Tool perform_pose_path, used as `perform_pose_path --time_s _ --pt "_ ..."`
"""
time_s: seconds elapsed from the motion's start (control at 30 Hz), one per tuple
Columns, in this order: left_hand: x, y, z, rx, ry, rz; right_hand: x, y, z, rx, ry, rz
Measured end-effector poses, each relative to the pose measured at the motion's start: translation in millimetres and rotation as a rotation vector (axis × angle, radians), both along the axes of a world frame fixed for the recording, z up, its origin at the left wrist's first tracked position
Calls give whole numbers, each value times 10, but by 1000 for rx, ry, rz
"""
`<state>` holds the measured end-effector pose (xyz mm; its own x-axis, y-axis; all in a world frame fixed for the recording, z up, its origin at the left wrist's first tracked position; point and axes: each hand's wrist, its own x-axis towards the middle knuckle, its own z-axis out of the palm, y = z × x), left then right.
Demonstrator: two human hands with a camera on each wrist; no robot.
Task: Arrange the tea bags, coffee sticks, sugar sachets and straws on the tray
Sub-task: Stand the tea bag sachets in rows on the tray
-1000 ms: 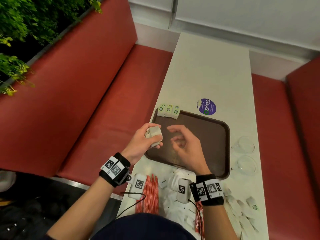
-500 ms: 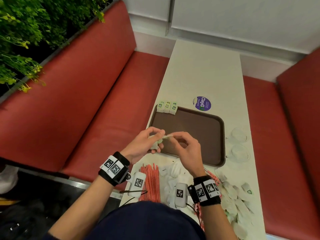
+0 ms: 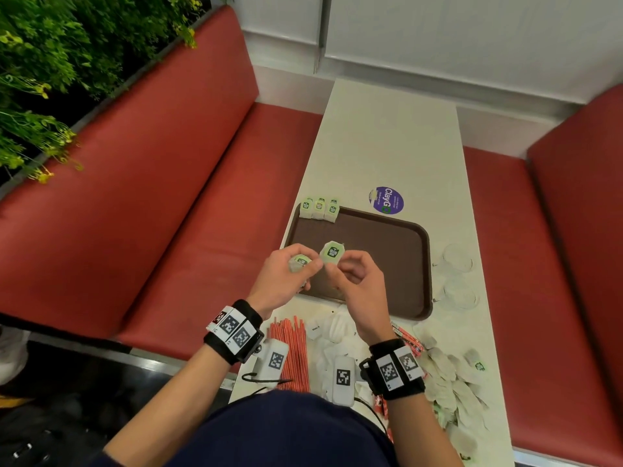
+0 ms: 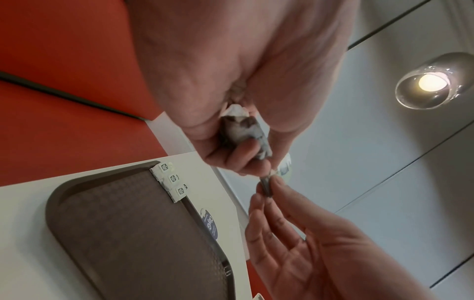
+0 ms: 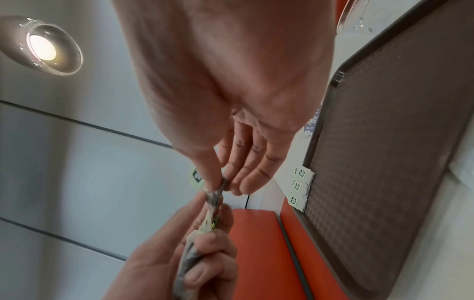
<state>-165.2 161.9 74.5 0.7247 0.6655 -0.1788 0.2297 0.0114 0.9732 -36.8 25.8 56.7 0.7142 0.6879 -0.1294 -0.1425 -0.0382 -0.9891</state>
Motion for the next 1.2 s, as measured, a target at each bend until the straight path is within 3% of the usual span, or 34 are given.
perform_pose_path --time_s 0.3,0.4,0.6,1.0,1.2 --pt "133 139 -57 80 64 40 25 119 -63 -66 -155 6" --pt "202 214 -123 18 64 108 149 249 -149 -121 -193 -5" --pt "206 449 -339 -338 7 269 558 727 -531 -272 -269 -119" --pt "180 814 -493 -344 52 362 1029 1930 -1278 -534 -293 -128" --pt "219 945 -558 -370 45 389 1035 2235 -1440 -549 -328 -148"
